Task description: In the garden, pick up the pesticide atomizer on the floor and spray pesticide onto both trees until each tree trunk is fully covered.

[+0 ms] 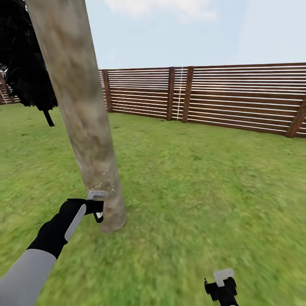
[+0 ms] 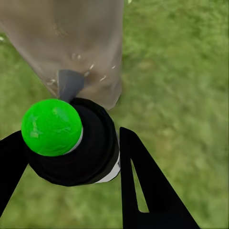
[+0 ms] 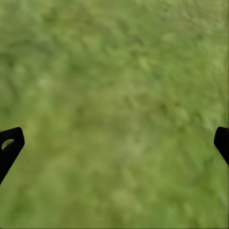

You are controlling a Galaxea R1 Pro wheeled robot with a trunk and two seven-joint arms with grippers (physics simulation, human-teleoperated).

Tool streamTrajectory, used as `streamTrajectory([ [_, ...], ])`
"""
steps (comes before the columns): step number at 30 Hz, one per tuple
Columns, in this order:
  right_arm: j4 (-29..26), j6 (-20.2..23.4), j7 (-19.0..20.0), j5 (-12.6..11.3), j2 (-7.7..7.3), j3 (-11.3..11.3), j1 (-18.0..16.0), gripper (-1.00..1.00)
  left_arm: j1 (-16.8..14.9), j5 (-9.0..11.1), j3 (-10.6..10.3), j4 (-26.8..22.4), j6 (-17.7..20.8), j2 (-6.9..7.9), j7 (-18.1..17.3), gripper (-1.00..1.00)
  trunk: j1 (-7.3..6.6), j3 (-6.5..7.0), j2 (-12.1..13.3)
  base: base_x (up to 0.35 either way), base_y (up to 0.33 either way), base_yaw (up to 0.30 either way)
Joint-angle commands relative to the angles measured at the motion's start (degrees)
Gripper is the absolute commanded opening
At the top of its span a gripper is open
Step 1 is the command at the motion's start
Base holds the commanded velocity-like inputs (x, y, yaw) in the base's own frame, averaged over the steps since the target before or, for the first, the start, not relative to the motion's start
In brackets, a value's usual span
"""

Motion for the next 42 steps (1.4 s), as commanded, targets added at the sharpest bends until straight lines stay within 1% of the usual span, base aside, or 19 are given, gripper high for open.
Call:
streamTrajectory([
  [1, 0.06, -0.15, -0.3, 0.61, -0.01, -0.37, -0.03, 1.0, -0.07, 0.37, -0.16, -0.04, 0.21, 0.0, 0.45, -1.0, 0.01, -0.05, -0.02, 0.21, -0.216, 0.273],
  [8, 0.06, -0.17, -0.3, 0.61, -0.01, -0.37, -0.03, 1.0, 0.55, 0.37, -0.26, 0.0, 0.21, -0.26, 0.65, -1.0, 0.01, -0.05, -0.02, 0.122, -0.243, 0.274],
  [11, 0.06, -0.17, -0.3, 0.61, -0.01, -0.37, -0.03, 1.0, 0.73, 0.32, -0.06, 0.06, 0.02, -0.16, 0.76, -1.0, 0.01, -0.05, -0.02, 0.005, -0.272, 0.097],
  [13, 0.06, -0.15, -0.3, 0.61, -0.01, -0.37, -0.03, 1.0, 0.83, 0.29, 0.2, 0.89, -0.3, 0.58, 0.79, -1.0, 0.01, -0.05, -0.02, -0.071, -0.273, 0.012],
  [15, 0.06, -0.15, -0.3, 0.61, -0.01, -0.37, -0.03, 1.0, 0.86, 0.19, 1.16, 1.13, -0.45, 1.42, 0.77, -1.0, 0.01, -0.05, -0.02, -0.109, -0.273, 0.002],
  [17, 0.06, -0.16, -0.3, 0.61, -0.01, -0.37, -0.03, 1.0, 0.96, 0.13, 1.26, 1.23, -0.48, 1.82, 0.92, -1.0, 0.01, -0.05, -0.02, -0.078, -0.273, 0.001],
  [22, 0.06, -0.15, -0.3, 0.61, -0.01, -0.37, -0.03, 1.0, 1.14, 0.31, 1.01, 1.58, -0.52, 1.07, 2.68, -1.0, 0.01, -0.05, -0.02, 0.068, -0.265, 0.0],
  [25, 0.06, -0.15, -0.3, 0.61, -0.01, -0.37, -0.03, 1.0, 1.21, 0.16, 1.18, 6.36, -1.6, 1.51, 2.77, -1.0, 0.01, -0.05, -0.02, 0.171, -0.239, 0.0],
  [26, 0.06, -0.15, -0.3, 0.61, -0.01, -0.37, -0.03, 1.0, 1.22, 0.13, 1.36, 8.81, -2.82, 1.79, 2.78, -1.0, 0.01, -0.05, -0.02, 0.211, -0.204, 0.0],
  [28, 0.06, -0.15, -0.3, 0.61, -0.01, -0.37, -0.03, 1.0, 1.29, 0.11, 1.4, 14.94, -7.57, 2.79, 2.75, -1.0, 0.01, -0.05, -0.02, 0.269, -0.145, 0.0],
  [29, 0.06, -0.15, -0.3, 0.61, -0.01, -0.37, -0.03, 1.0, 1.3, 0.11, 1.33, 16.18, -8.72, 2.85, 2.76, -1.0, 0.01, -0.05, -0.02, 0.293, -0.102, 0.0],
  [31, 0.06, -0.16, -0.3, 0.61, -0.01, -0.37, -0.03, 1.0, 1.31, 0.11, 1.14, 18.93, -12.45, 2.45, 2.82, -1.0, 0.01, -0.05, -0.02, 0.161, -0.042, 0.0],
  [32, 0.06, -0.15, -0.3, 0.61, -0.01, -0.37, -0.03, 1.0, 1.31, 0.16, 1.1, 19.6, -13.71, 1.84, 2.85, -1.0, 0.01, -0.05, -0.02, 0.045, -0.012, 0.0],
  [34, 0.06, -0.15, -0.3, 0.61, -0.01, -0.37, -0.03, 1.0, 1.31, 0.14, 1.13, 19.89, -14.4, -0.15, 2.87, -1.0, 0.01, -0.05, -0.02, 0.017, -0.004, 0.0],
  [36, 0.06, -0.17, -0.3, 0.61, -0.01, -0.37, -0.03, 1.0, 1.31, 0.12, 1.11, 20.22, -14.62, -1.18, 2.87, -1.0, 0.01, -0.05, -0.02, 0.006, -0.001, 0.0],
  [38, 0.06, -0.16, -0.3, 0.61, -0.01, -0.37, -0.03, 1.0, 1.31, 0.12, 1.42, 22.93, -15.21, -0.89, 2.88, -1.0, 0.01, -0.05, -0.02, 0.001, 0.0, 0.0],
  [40, 0.06, -0.16, -0.3, 0.61, -0.01, -0.37, -0.03, 1.0, 1.31, 0.11, 1.48, 25.83, -15.97, 0.05, 2.88, -1.0, 0.01, -0.05, -0.02, 0.0, 0.0, 0.0],
  [41, 0.06, -0.16, -0.3, 0.61, -0.01, -0.37, -0.03, 1.0, 1.31, 0.11, 1.45, 27.39, -16.8, 0.39, 2.88, -1.0, 0.01, -0.05, -0.02, 0.0, 0.0, 0.0],
  [42, 0.06, -0.15, -0.3, 0.61, -0.07, -0.4, -0.01, 1.0, 1.31, 0.11, 1.3, 30.95, -19.26, 0.62, 2.88, -1.0, 0.01, -0.05, -0.02, 0.0, 0.0, 0.0],
])
